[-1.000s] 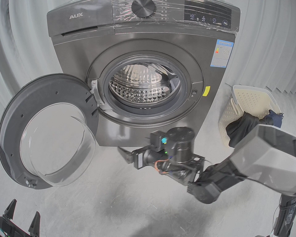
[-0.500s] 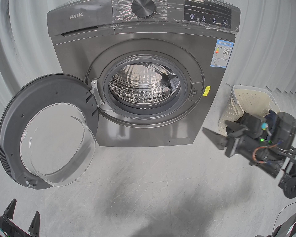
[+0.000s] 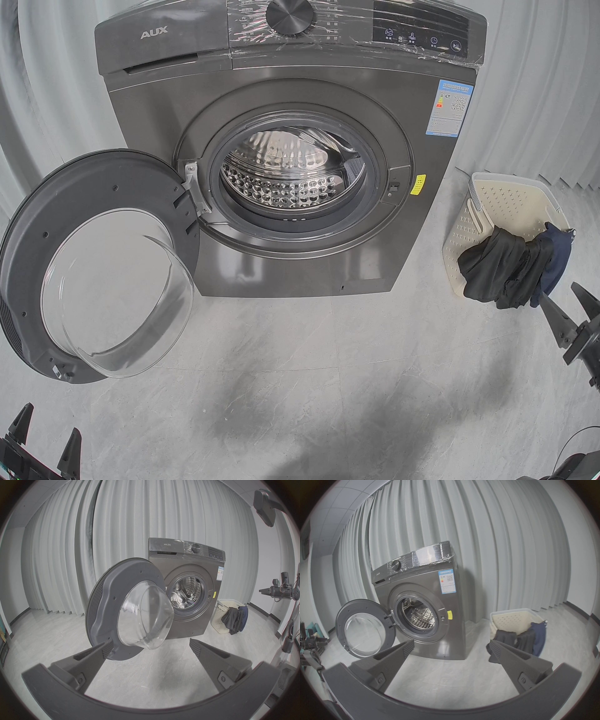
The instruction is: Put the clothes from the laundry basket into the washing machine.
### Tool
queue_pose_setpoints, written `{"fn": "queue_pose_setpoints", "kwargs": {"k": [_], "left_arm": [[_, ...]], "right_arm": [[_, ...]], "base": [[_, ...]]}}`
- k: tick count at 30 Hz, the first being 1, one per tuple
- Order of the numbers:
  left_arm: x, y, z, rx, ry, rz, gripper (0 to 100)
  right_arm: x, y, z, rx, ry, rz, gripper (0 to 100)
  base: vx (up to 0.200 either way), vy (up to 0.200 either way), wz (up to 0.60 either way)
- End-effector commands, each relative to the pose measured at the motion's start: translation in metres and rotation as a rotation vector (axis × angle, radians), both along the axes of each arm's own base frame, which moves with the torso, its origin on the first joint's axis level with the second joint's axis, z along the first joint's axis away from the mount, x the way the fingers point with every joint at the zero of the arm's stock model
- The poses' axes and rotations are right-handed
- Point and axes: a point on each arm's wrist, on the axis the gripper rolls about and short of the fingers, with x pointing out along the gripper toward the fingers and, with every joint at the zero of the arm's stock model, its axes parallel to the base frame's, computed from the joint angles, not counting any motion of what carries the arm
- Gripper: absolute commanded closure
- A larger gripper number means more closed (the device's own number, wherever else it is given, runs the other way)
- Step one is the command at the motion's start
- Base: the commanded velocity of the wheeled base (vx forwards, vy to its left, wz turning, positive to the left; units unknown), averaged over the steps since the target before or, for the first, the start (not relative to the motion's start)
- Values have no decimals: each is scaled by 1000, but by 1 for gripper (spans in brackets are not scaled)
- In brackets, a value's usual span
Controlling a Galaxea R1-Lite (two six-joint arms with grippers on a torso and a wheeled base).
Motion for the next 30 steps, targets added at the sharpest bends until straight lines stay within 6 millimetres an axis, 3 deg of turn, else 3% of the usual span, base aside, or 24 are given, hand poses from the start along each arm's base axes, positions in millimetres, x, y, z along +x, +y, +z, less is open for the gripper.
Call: {"fn": "queue_pose_setpoints", "kwargs": {"k": [1, 4, 12, 21, 26, 30], "left_arm": [[0, 0, -5, 0, 4, 0, 0], [0, 0, -5, 0, 4, 0, 0], [0, 0, -5, 0, 4, -1, 0], [0, 0, -5, 4, 4, 0, 0], [0, 0, -5, 4, 4, 3, 0], [0, 0, -5, 3, 4, 2, 0]], "right_arm": [[-29, -13, -8, -8, -69, -80, 0], [-40, -16, -12, -13, -60, -109, 0], [-89, -21, -47, -40, 8, -116, 0], [-106, -21, -65, -53, 19, -118, 0], [-119, -21, -87, -57, 52, -106, 0], [-120, -20, -88, -59, 53, -106, 0]], "base": [[0, 0, 0], [0, 0, 0], [0, 0, 0], [0, 0, 0], [0, 0, 0], [0, 0, 0]]}}
